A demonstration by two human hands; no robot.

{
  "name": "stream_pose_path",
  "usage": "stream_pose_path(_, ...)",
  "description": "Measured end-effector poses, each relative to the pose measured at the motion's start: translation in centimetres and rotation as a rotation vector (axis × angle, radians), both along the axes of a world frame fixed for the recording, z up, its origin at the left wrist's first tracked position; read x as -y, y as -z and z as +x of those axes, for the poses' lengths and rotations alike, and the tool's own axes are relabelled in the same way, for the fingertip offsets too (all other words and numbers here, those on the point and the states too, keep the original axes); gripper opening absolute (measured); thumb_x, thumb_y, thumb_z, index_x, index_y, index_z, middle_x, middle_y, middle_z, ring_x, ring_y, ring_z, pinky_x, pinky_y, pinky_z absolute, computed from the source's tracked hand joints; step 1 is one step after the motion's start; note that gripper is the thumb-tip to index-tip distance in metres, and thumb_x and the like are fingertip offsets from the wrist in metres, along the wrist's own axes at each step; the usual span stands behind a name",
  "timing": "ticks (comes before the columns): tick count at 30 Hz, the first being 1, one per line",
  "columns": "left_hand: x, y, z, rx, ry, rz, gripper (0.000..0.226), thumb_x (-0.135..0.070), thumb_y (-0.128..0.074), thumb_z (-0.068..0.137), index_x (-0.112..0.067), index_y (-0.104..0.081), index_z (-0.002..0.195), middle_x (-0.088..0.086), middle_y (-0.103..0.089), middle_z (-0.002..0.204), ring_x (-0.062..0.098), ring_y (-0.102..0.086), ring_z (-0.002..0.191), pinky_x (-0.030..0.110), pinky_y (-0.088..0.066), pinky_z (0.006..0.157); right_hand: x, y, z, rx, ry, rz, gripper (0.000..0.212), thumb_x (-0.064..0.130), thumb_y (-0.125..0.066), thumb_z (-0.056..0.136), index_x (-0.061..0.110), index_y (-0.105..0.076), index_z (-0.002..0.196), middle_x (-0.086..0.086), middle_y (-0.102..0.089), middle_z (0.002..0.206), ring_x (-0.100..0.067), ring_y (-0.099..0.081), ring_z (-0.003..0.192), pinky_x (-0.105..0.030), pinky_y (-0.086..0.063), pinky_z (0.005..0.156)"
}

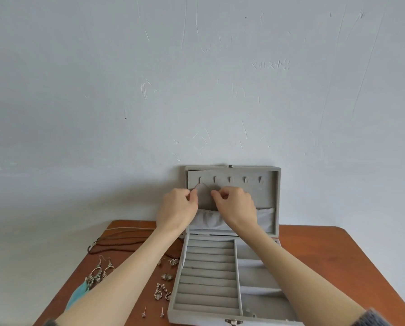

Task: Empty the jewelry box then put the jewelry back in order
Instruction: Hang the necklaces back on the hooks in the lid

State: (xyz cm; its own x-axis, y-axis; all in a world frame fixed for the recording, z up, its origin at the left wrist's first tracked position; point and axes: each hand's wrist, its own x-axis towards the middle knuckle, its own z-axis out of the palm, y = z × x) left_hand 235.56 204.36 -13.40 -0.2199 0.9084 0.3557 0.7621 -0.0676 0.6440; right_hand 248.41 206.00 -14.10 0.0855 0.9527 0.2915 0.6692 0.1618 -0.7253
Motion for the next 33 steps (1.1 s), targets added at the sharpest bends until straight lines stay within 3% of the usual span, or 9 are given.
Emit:
stream_pose_path(3,1.0,-0.3,-0.1,-0.084,0.156,0.048,0.027,-0.022,-0.044,0.095,-0.014,-0.069,0.087,-0.002,-0.067,0.080,0.015,-0.061,0.071,0.025,-0.045,0.062,0.2,0.0,0.7,0.009,-0.013,-0.037,0.040,0.033,-0.049,0.092,0.011,-0.056,0.061,-0.004,-0.057,0.060,-0.027,-0.054,0.066,-0.026,-0.033,0.049)
stream_pose_path(7,1.2,-2.2,-0.1,0.017,0.250,0.081,0.020,-0.018,-0.052,0.092,-0.013,-0.072,0.090,-0.005,-0.066,0.079,0.005,-0.060,0.074,0.000,-0.038,0.059,0.4,0.6,0.9,0.046,-0.073,-0.096,0.030,0.027,-0.051,0.091,0.011,-0.061,0.068,-0.005,-0.059,0.065,-0.027,-0.057,0.070,-0.027,-0.038,0.054)
stream_pose_path(13,0.3,-3.5,1.6,0.344,0.246,-0.033,0.016,-0.016,-0.061,0.087,-0.004,-0.070,0.084,0.014,-0.068,0.072,0.014,-0.062,0.059,0.028,-0.053,0.074,0.8,1.1,1.2,-0.023,-0.123,-0.085,0.021,0.021,-0.053,0.090,0.011,-0.069,0.082,-0.008,-0.069,0.081,-0.026,-0.059,0.082,-0.028,-0.041,0.068)
stream_pose_path(16,-0.3,-3.4,2.4,0.542,0.222,-0.038,0.010,-0.007,-0.062,0.085,-0.004,-0.070,0.080,0.008,-0.065,0.068,0.018,-0.063,0.060,0.029,-0.056,0.074,1.5,1.8,1.5,-0.017,-0.197,-0.048,0.020,0.017,-0.052,0.088,0.011,-0.070,0.088,-0.006,-0.071,0.088,-0.022,-0.061,0.088,-0.026,-0.043,0.075)
stream_pose_path(19,-0.6,-2.7,2.6,0.526,0.163,-0.005,0.019,-0.004,-0.062,0.084,-0.010,-0.068,0.067,0.008,-0.064,0.064,0.020,-0.063,0.060,0.028,-0.056,0.070,2.2,2.4,2.0,-0.023,-0.271,-0.006,0.020,0.013,-0.052,0.089,0.012,-0.070,0.097,-0.001,-0.071,0.097,-0.015,-0.061,0.093,-0.018,-0.041,0.081)
stream_pose_path(22,-0.5,-2.0,2.4,0.620,0.120,-0.011,0.008,-0.001,-0.063,0.083,-0.003,-0.070,0.079,0.008,-0.065,0.066,0.019,-0.064,0.060,0.024,-0.057,0.063,2.5,2.6,2.5,-0.047,-0.317,0.013,0.020,0.013,-0.054,0.089,0.013,-0.069,0.101,0.000,-0.070,0.101,-0.013,-0.061,0.096,-0.021,-0.046,0.088)
stream_pose_path(25,-0.4,-1.7,2.3,0.746,0.106,-0.012,0.008,0.002,-0.063,0.082,-0.002,-0.068,0.077,0.011,-0.065,0.068,0.020,-0.066,0.061,0.021,-0.057,0.060,2.4,2.7,2.4,-0.090,-0.314,0.012,0.016,0.021,-0.059,0.088,0.014,-0.070,0.095,0.003,-0.069,0.091,-0.010,-0.061,0.090,-0.021,-0.048,0.084)
stream_pose_path(29,-0.1,-2.0,2.6,0.831,0.107,-0.001,0.009,0.001,-0.065,0.080,-0.003,-0.069,0.074,0.014,-0.067,0.070,0.023,-0.068,0.066,0.022,-0.058,0.061,2.0,2.3,1.6,-0.168,-0.228,-0.005,0.019,0.037,-0.065,0.081,0.019,-0.071,0.081,0.010,-0.065,0.071,-0.003,-0.059,0.071,-0.011,-0.042,0.062)
stream_pose_path(33,-0.1,-2.2,3.0,0.825,0.135,0.003,0.012,0.001,-0.067,0.079,-0.007,-0.069,0.070,0.013,-0.067,0.068,0.023,-0.069,0.065,0.022,-0.057,0.061,1.5,1.8,1.1,-0.152,-0.181,-0.023,0.017,0.031,-0.063,0.082,0.017,-0.074,0.080,0.003,-0.066,0.067,-0.013,-0.057,0.068,-0.022,-0.041,0.061)
